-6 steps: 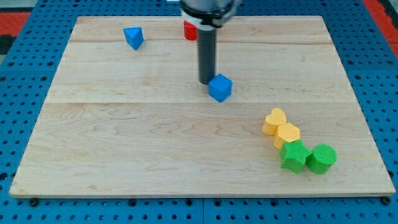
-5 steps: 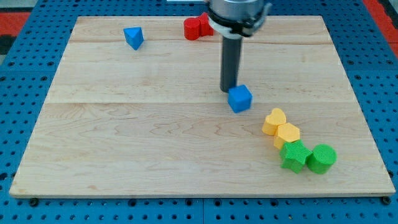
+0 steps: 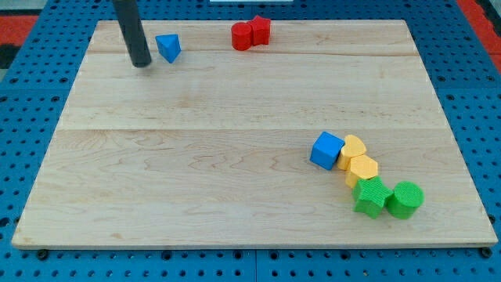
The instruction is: Put blue blocks together
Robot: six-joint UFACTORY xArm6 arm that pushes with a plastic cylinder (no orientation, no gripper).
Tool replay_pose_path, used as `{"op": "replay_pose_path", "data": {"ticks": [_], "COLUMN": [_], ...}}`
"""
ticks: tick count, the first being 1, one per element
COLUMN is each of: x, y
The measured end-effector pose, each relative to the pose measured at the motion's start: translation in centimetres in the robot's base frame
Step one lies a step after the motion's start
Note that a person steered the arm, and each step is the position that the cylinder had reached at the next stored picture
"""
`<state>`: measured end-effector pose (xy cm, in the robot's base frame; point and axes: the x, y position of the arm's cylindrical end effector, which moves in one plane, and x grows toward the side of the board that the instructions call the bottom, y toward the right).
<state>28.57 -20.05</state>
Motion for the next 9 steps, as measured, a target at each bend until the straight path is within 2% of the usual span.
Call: {"op": "replay_pose_path", "data": {"ticks": [1,2,3,4,6,7,8,9], "x": [-3.1,-1.7,-2.5,-5.7,2.4,2.9,0.7,1.0], "y": [5.4,10.7,12.2,10.3,18.7,19.9,19.9,21.6]}}
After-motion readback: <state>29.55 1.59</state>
